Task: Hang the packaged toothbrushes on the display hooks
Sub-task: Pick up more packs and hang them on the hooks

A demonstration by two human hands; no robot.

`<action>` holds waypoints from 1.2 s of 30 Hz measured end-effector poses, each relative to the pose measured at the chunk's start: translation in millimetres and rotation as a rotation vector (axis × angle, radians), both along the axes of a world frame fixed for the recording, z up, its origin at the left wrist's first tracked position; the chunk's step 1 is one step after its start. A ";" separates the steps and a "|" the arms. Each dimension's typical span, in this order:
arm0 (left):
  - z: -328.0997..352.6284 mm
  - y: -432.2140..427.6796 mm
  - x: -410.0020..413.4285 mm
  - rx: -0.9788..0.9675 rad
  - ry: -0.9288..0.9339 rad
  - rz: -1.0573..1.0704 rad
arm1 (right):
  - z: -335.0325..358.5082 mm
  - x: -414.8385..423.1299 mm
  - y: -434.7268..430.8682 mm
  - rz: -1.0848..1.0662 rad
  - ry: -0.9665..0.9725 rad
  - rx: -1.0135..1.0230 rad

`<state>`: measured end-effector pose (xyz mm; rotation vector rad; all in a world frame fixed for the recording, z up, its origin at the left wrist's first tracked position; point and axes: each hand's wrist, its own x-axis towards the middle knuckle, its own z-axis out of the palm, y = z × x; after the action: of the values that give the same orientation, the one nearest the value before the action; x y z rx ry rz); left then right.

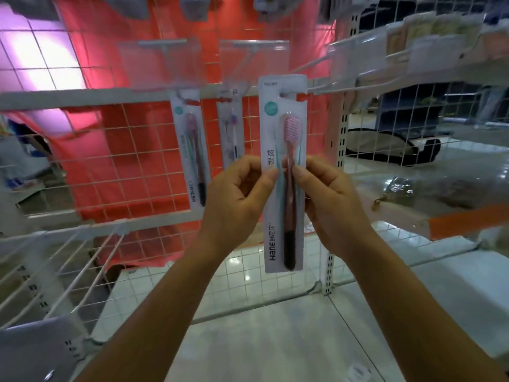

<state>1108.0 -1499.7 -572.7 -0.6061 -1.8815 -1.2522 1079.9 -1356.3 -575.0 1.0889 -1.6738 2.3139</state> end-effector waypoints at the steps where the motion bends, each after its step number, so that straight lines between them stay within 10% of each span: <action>1: 0.3 -2.8 0.9 0.005 -0.021 -0.002 | -0.8 -0.5 -3.3 -0.010 -0.002 0.001; 36: 11.9 -68.2 17.4 0.318 -0.025 0.225 | 9.2 -11.5 -87.3 0.111 0.085 0.029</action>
<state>1125.4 -1567.9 -560.8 -0.2050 -1.6689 -1.3731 1068.5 -1443.6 -565.8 1.2980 -1.6611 2.2783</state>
